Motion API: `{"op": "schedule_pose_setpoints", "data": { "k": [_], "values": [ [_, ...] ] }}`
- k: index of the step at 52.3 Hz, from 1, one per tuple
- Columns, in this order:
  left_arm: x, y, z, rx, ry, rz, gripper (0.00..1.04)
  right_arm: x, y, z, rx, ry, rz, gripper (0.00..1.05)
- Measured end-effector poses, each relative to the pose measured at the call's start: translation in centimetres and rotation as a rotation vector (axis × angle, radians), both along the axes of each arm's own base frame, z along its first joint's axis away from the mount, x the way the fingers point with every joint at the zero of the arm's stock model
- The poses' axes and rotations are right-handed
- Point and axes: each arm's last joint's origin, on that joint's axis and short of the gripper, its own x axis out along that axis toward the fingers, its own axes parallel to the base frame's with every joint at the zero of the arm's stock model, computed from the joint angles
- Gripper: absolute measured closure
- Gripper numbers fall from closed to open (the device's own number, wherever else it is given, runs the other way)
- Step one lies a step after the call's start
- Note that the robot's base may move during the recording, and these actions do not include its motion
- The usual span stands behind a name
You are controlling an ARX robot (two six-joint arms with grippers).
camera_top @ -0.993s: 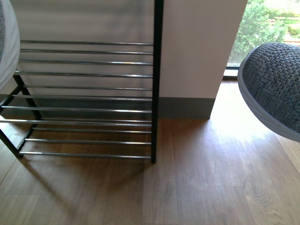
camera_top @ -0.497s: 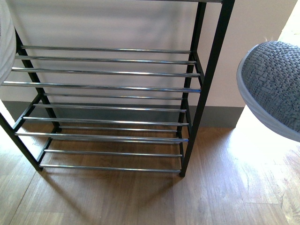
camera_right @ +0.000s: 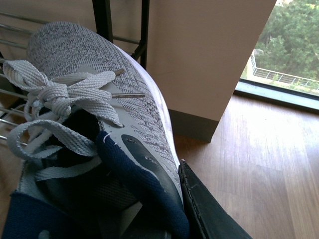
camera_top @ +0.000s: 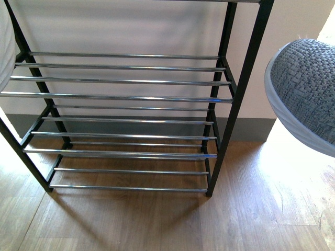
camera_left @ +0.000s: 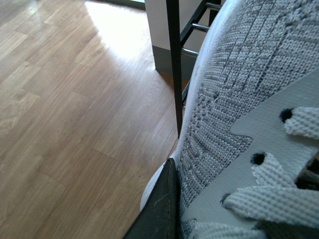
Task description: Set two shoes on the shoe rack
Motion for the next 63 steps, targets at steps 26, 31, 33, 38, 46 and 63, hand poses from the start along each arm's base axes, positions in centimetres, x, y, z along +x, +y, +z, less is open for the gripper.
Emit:
{"op": "schedule_pose_setpoints", "data": {
  "k": [26, 31, 33, 38, 46, 63],
  "values": [
    [-0.01, -0.01, 0.00, 0.001, 0.000, 0.000, 1.03, 0.00, -0.01, 0.00, -0.001, 0.000, -0.004, 1.03],
    [0.00, -0.01, 0.00, 0.000, 0.000, 0.000, 1.03, 0.00, -0.02, 0.00, -0.001, 0.000, -0.005, 1.03],
    [0.00, -0.01, 0.00, 0.000, 0.000, 0.000, 1.03, 0.00, -0.01, 0.00, -0.001, 0.000, -0.005, 1.03],
    [-0.01, -0.01, 0.00, 0.001, 0.000, 0.000, 1.03, 0.00, -0.01, 0.00, -0.001, 0.000, -0.004, 1.03],
    [0.00, -0.01, 0.00, 0.000, 0.000, 0.000, 1.03, 0.00, -0.02, 0.00, -0.001, 0.000, -0.005, 1.03],
    [-0.01, -0.01, -0.02, 0.001, 0.001, -0.001, 1.03, 0.00, -0.02, -0.02, -0.001, 0.002, -0.005, 1.03]
  ]
}}
